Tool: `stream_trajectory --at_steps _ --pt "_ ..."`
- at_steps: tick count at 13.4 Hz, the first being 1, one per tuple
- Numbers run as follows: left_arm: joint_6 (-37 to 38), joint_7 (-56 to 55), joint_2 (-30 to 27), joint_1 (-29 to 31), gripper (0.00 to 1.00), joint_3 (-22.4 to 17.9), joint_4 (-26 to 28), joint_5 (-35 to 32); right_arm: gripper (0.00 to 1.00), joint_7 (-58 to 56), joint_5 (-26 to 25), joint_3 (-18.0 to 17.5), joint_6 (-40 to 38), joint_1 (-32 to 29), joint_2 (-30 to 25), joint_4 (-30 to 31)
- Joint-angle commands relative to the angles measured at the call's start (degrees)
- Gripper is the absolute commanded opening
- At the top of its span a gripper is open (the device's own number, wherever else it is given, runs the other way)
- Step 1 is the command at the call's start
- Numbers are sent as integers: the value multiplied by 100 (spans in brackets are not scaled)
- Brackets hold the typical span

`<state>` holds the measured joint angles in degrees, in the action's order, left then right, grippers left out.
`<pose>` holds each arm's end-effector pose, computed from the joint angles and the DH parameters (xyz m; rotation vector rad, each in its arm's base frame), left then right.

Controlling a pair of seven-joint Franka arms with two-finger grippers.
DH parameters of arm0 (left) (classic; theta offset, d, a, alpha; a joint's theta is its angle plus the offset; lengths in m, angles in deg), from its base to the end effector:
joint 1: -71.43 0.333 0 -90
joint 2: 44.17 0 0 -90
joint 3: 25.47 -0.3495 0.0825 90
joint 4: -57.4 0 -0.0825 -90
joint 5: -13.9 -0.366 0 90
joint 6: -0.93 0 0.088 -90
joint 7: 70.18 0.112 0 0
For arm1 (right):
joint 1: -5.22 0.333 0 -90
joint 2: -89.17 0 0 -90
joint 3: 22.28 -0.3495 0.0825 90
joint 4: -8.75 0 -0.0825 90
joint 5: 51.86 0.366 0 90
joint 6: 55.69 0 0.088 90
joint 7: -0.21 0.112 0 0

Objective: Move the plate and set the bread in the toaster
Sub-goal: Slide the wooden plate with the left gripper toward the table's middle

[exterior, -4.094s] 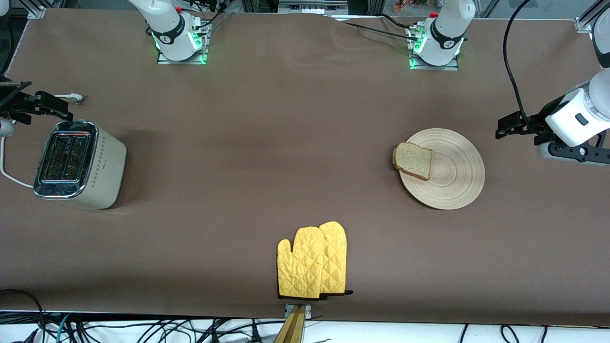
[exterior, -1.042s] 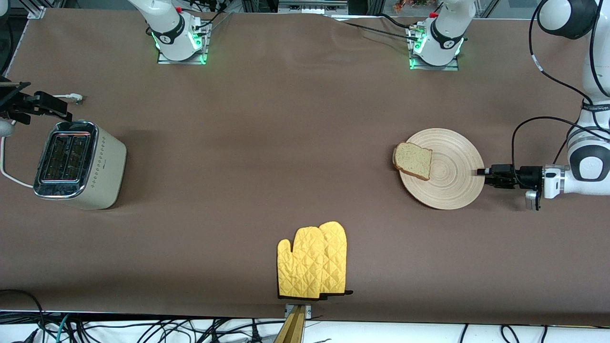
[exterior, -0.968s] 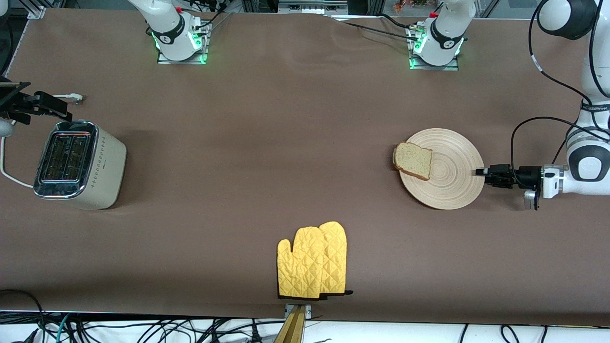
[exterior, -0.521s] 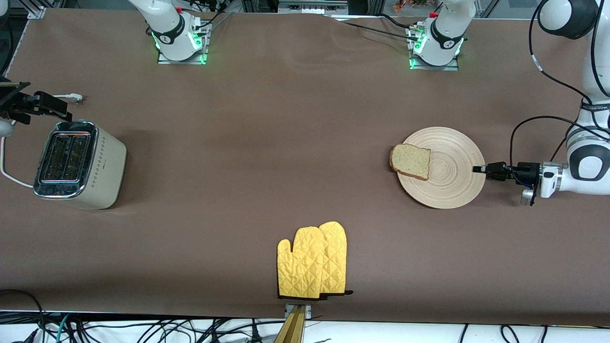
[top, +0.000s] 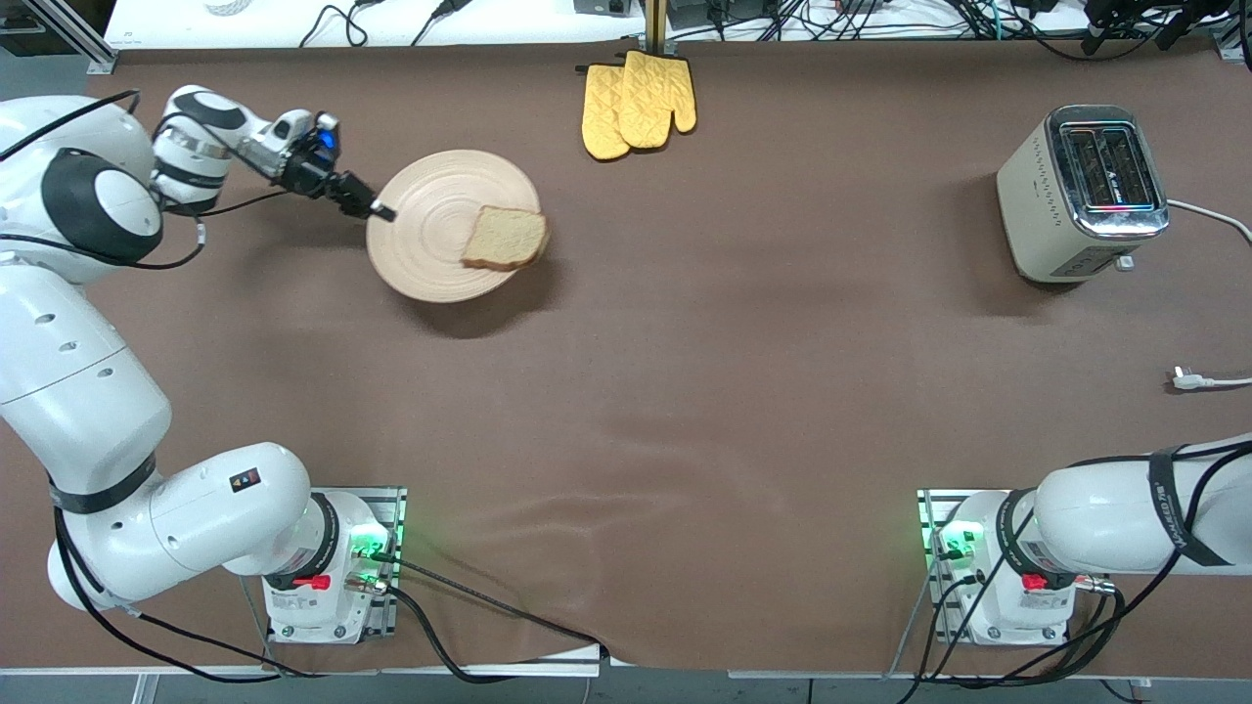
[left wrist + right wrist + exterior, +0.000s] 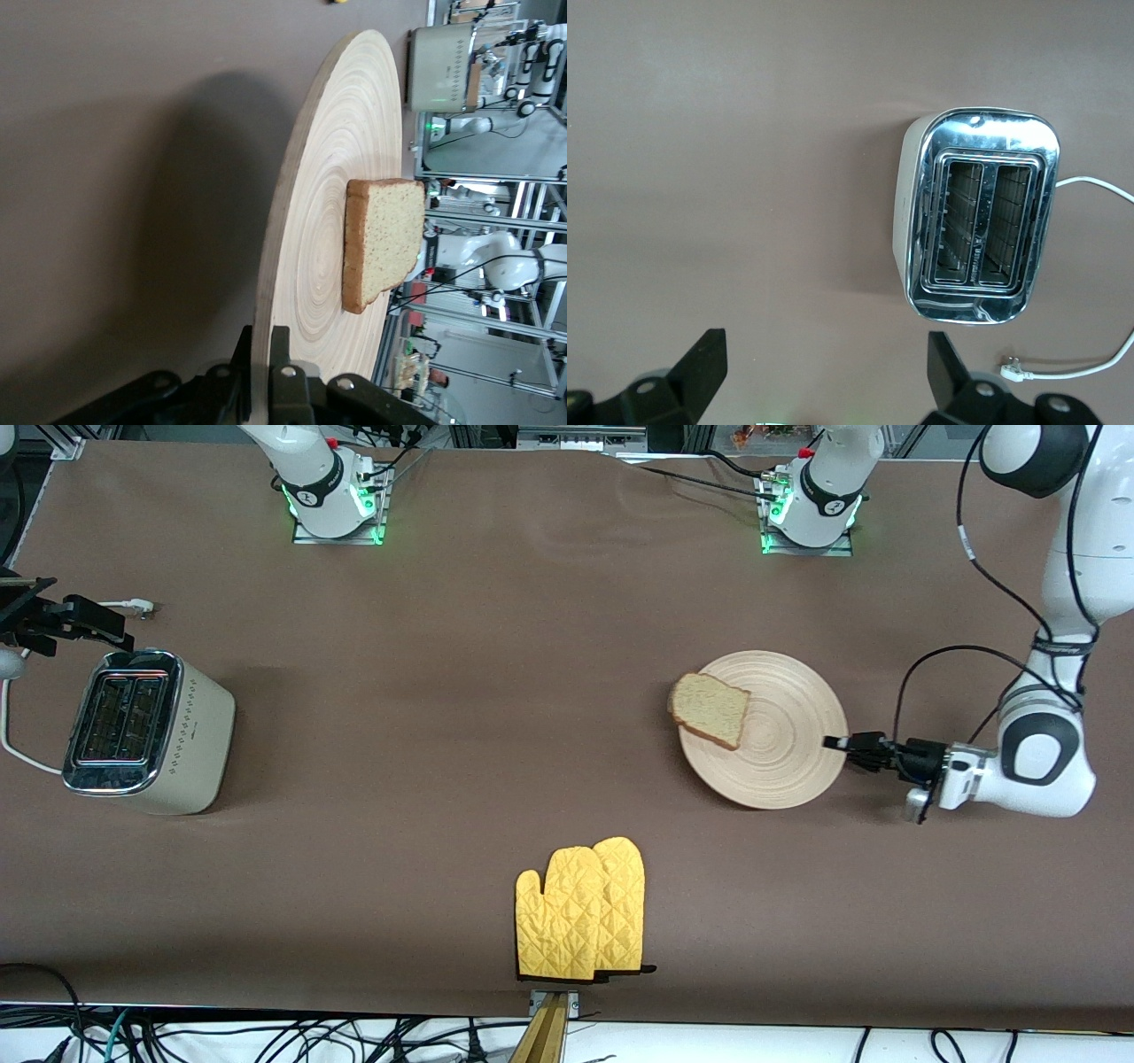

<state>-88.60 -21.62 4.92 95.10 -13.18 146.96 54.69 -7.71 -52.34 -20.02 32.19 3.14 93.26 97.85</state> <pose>0.6215 0.0694 0.1787 1.9588 -0.3101 -0.3076 0.5529 -0.0421 0.6181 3.1354 0.0981 -0.1464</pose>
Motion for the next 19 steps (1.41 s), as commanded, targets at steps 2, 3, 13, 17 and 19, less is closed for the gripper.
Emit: stream_trajectory --at_steps 2,3,13,17,19 --pt "-388 -453 -75 -879 0 -16 88 745 100 9 -4 -24 -7 -64 39 -42" --pt "-573 -453 -75 -1134 0 -16 131 921 100 18 -4 -24 -7 -64 30 -42" --pt "-2225 -85 205 -2551 5 -7 571 2206 100 18 -4 -24 -16 -73 39 -42" --pt "-2228 30 206 -2534 100 -7 563 2197 100 18 -4 -24 -7 -64 30 -42" --pt "-2166 13 49 -2481 100 -42 598 2092 100 18 -4 -24 -7 -64 39 -42"
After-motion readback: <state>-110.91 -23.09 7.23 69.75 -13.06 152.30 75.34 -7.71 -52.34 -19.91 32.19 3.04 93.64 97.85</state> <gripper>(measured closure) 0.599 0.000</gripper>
